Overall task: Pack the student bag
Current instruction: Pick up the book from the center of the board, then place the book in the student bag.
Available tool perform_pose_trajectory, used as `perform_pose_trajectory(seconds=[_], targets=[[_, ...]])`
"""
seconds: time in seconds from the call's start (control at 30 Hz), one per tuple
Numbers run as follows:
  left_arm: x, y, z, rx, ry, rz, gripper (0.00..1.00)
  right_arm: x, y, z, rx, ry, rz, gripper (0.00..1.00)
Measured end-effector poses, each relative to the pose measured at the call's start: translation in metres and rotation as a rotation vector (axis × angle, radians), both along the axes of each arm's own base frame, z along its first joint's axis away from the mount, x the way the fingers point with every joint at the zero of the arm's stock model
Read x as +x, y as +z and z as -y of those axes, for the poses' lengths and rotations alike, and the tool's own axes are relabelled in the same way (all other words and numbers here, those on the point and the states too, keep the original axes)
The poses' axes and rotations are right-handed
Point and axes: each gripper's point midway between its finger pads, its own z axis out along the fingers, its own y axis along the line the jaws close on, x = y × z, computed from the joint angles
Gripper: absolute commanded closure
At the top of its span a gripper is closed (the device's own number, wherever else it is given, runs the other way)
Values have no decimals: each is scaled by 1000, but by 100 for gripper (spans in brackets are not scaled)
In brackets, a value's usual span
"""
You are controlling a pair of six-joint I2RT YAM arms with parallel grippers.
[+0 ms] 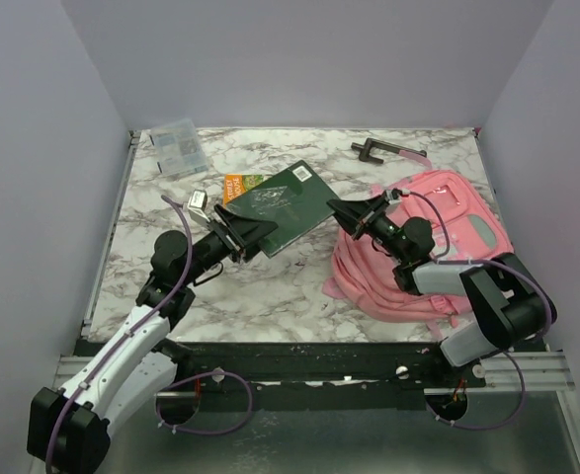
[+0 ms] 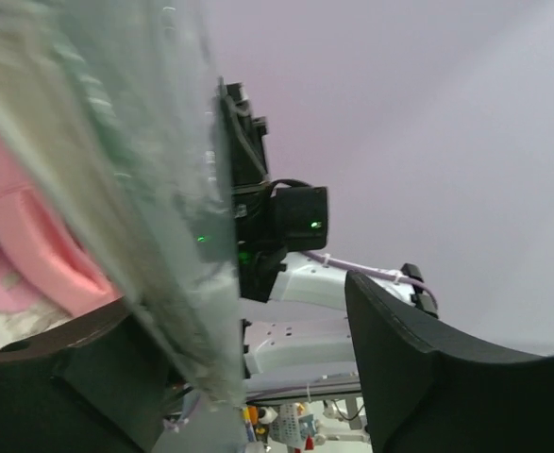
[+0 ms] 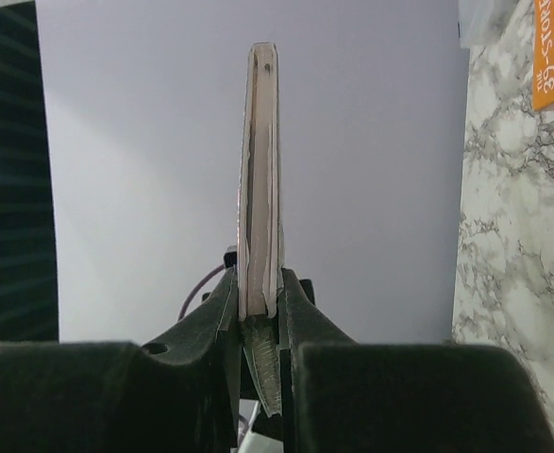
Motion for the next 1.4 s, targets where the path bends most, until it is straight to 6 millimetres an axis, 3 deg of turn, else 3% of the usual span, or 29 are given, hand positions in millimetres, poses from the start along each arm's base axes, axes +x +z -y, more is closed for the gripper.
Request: perform_pose_trajectory(seconds=[0.13,0.33,0.43,0.5,0.53,0.6,0.7,0.8,0.83,0.97,1.13,1.2,1.3,1.4], targets=[[0,21,9,-24,16,58,43,-7,4,12,23,-66,-2,100],[15,32,18,-34,55,72,58,-18,29,28,53,-138,64,100],[22,34,21,-35,71,71,78,-23,33,32,47,-154,77,100],[27,34,23,-27,75,71,100,-25,36,34,50,-164,81,100],[29,34,25,-22,74,68,100,-26,38,35,50,-170,86,99],[31,32,27,-9,70,68,100,-27,40,39,38,-188,100,84],[32,35,31,2,52,81,100,-31,42,44,9,-215,115,49],[30,30,30,48,43,109,100,-41,42,47,-78,-228,143,27],[29,25,29,82,38,111,100,-44,40,49,-131,-235,157,24],[33,34,13,237,64,173,100,-49,24,57,-416,-268,188,23],[47,57,-30,492,177,294,100,-42,21,78,-821,-294,248,24],[51,62,-46,590,213,332,100,-39,17,88,-968,-284,256,29],[54,62,-65,707,243,362,100,-32,5,95,-1150,-223,255,38],[52,51,-70,785,219,368,100,-23,-18,95,-1299,-118,220,43]])
